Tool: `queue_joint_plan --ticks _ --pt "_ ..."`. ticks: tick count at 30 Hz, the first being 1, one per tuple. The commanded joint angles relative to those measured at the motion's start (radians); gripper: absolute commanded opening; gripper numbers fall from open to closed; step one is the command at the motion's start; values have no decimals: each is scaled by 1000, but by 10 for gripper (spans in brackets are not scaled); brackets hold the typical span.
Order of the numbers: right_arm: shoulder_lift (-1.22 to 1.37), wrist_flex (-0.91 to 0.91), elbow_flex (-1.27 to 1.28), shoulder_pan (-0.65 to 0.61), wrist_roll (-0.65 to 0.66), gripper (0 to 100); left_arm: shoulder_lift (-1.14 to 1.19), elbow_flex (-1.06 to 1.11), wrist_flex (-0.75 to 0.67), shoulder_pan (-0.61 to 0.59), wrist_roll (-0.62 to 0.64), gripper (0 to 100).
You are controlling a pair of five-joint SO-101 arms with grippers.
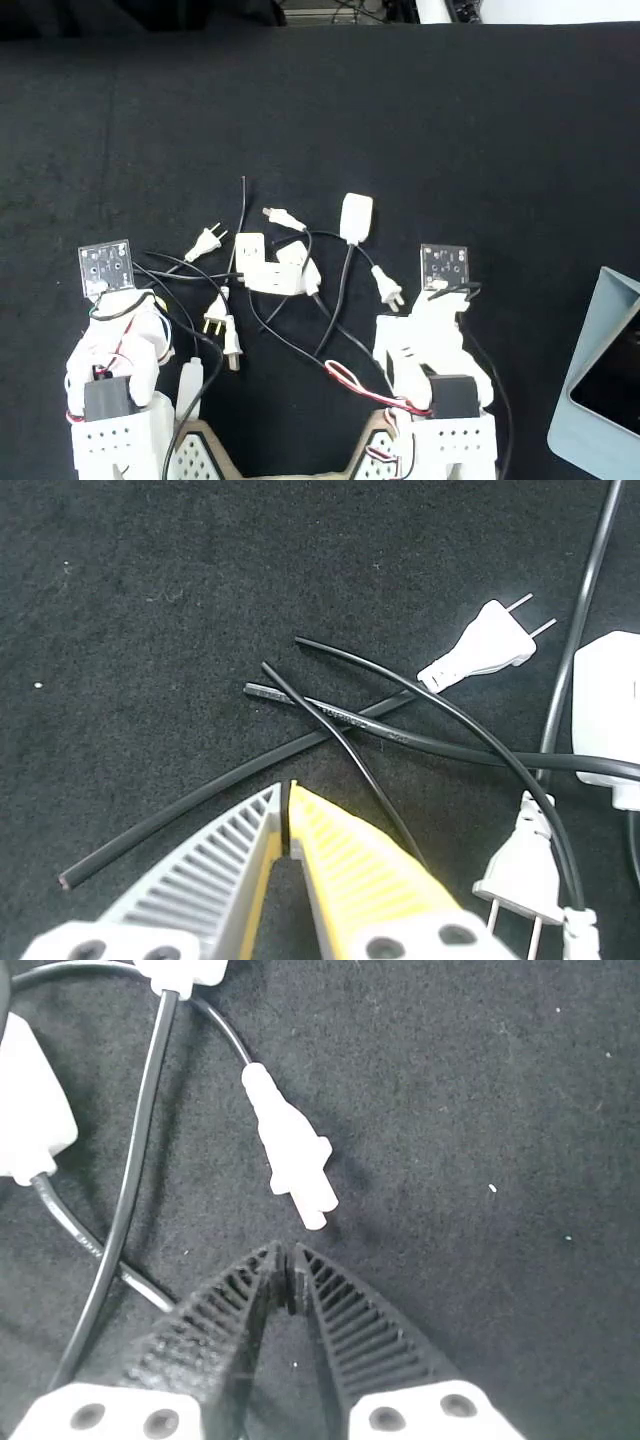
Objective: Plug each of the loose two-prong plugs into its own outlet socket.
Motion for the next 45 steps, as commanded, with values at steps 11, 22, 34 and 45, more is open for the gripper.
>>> queue_joint_plan --ticks 11,22,34,45 --pt "-56 -86 -216 12 284 15 -5 18 6 -7 -9 30" --pt "312 -97 -512 6 255 15 -5 18 83 -5 -9 30" --pt "1251 -94 -993 -98 356 15 -5 18 87 -5 -9 30" --pt "1690 20 -1256 -97 353 146 -5 19 87 -7 -9 30"
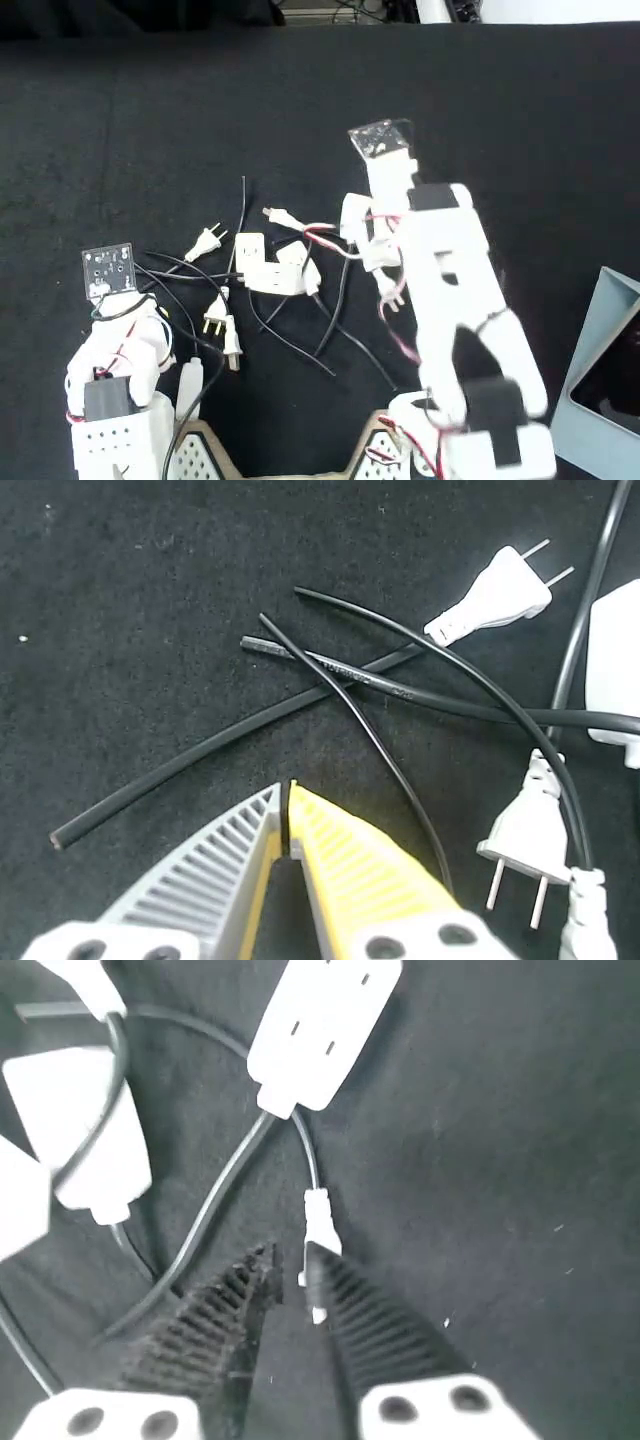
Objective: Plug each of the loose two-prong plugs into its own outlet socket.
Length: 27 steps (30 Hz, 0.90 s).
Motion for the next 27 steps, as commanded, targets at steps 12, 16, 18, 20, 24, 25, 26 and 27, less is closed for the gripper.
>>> queue_joint_plan --ticks 12,16,18,20,24,25,26,27 --pt "384 123 -237 -9 6 155 -5 19 8 -7 -11 30" --pt "430 124 -251 25 6 154 -5 19 8 -7 -11 30" --pt "443 124 -255 49 6 141 -5 19 8 -7 -11 30" --pt "449 124 -255 63 6 123 -5 19 8 -7 -11 30" --pt "449 124 -254 58 6 113 -5 19 8 -7 -11 30" --pt "449 124 -254 58 6 113 -5 19 8 -7 -11 30" --pt "449 124 -254 58 6 113 -5 19 8 -7 -11 30" --pt "449 124 -254 58 6 113 -5 19 8 -7 -11 30"
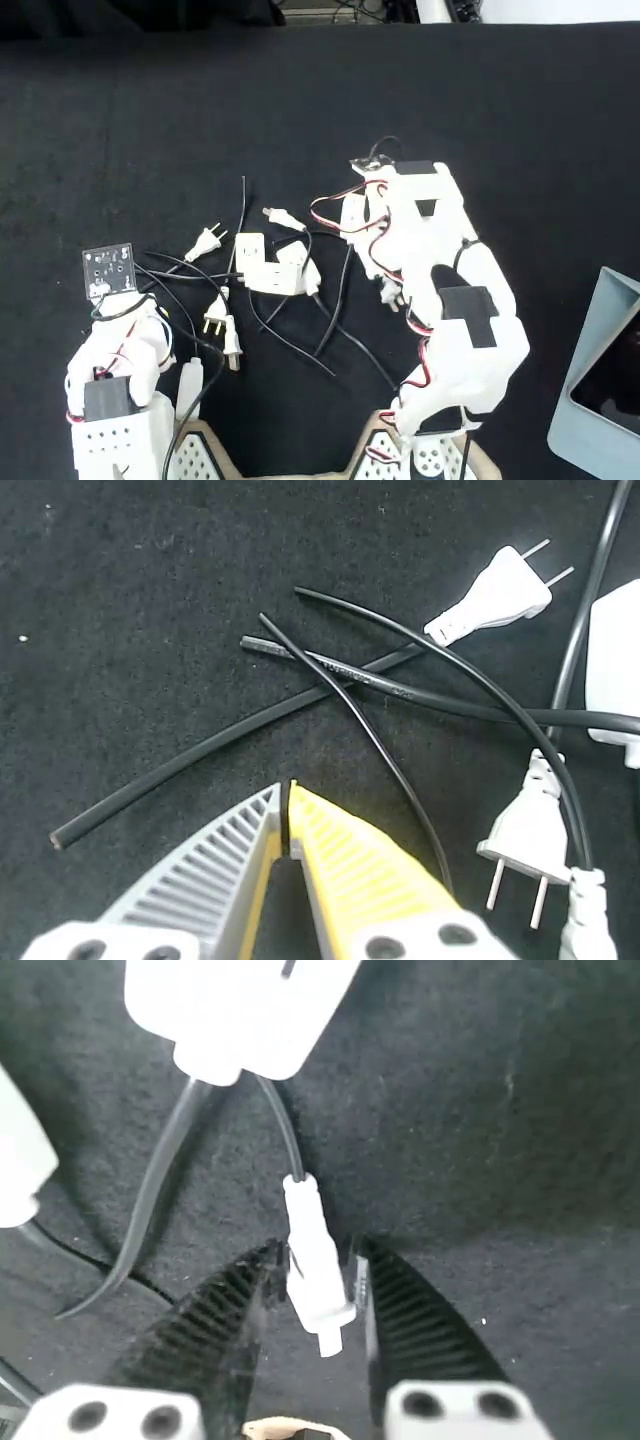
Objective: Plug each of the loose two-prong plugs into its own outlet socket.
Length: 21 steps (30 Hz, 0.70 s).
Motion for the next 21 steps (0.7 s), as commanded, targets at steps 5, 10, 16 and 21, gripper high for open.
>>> queue_joint_plan --ticks 5,10,16,21 --pt "-8 61 -45 11 6 58 -5 19 8 -7 -11 30" --pt "-5 127 -77 11 6 12 -5 19 8 -7 -11 30" --pt "-50 216 -110 9 57 11 -5 19 8 -5 -11 30" --pt "-260 273 -128 3 69 11 -8 15 2 1 -11 30"
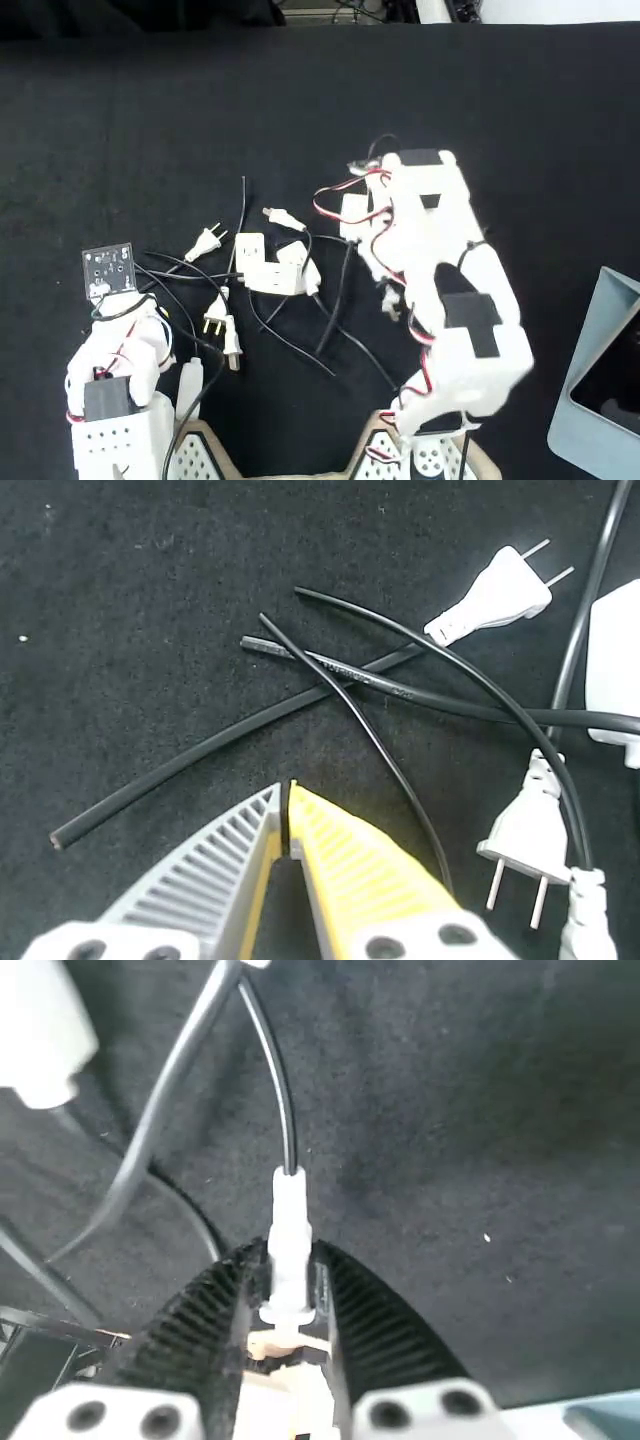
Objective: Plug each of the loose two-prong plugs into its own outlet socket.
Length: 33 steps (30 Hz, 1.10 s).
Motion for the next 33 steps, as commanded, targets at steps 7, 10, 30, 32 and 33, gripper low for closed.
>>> queue_joint_plan --ticks 7,10,30,32,33 --pt "-472 57 -48 -68 0 11 -9 -125 -2 4 -12 30" --pt "-567 68 -48 -80 -2 11 -9 -185 -55 16 -12 30" --pt "-1003 20 -45 -336 -178 11 -8 -414 -400 79 -3 29" --pt "-1036 -26 -25 -405 -195 11 -8 -414 -430 114 -3 29" --pt "-1055 -54 -12 -434 -201 11 -6 -414 -436 139 -3 29"
